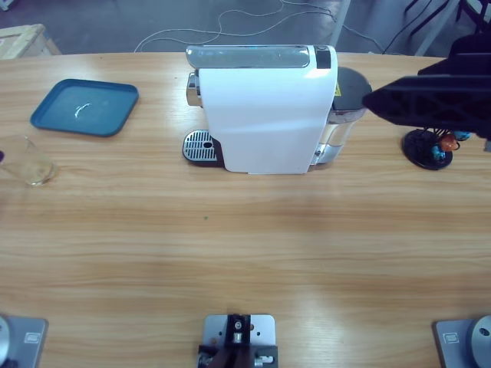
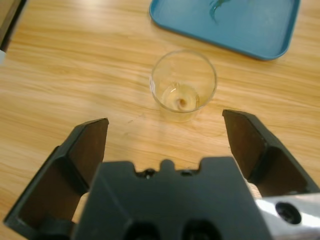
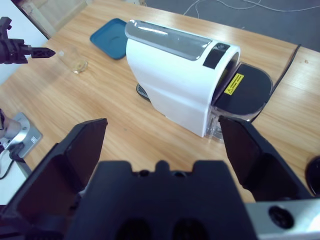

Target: Pour coffee

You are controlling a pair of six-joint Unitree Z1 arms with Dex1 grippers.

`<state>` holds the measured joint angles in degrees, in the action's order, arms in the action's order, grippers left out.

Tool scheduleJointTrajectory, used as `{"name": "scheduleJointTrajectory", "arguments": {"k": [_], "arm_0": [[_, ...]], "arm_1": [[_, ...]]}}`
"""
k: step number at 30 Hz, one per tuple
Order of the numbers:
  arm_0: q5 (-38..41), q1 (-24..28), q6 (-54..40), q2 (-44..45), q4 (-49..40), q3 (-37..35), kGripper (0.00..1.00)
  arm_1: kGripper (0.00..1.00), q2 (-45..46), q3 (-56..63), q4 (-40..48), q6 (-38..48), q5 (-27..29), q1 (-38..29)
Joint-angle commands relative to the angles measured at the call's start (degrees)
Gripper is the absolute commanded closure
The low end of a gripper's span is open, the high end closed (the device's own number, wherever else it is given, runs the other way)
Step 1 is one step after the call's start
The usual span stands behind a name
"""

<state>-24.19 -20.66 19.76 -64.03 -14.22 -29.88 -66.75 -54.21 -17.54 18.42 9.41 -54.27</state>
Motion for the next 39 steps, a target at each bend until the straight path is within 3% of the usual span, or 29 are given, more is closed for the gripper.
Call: {"name": "scheduleJointTrajectory", "arguments": {"k": [1,16,34,38,39], "arm_0": [[-0.87,0.45,0.17,-3.35,4.71,3.97,0.004],[-1.72,0.45,0.36,-9.10,8.47,3.51,0.004],[-6.06,0.45,0.08,-19.78,14.06,3.51,0.016],[-7.97,0.45,0.01,-22.02,15.87,3.90,0.037],[-7.97,0.45,0.01,-22.03,16.33,4.18,0.112]], "arm_1": [[0.000,0.60,1.24,-1.71,-0.44,1.02,-0.64],[0.000,-0.40,-3.01,-8.14,-0.09,0.96,-0.62],[0.000,0.15,-1.52,-8.28,0.48,1.23,-0.64],[0.000,-0.26,-1.61,-7.95,0.48,1.23,-0.64],[0.000,-0.36,-1.61,-7.95,0.48,1.23,-0.64]]}}
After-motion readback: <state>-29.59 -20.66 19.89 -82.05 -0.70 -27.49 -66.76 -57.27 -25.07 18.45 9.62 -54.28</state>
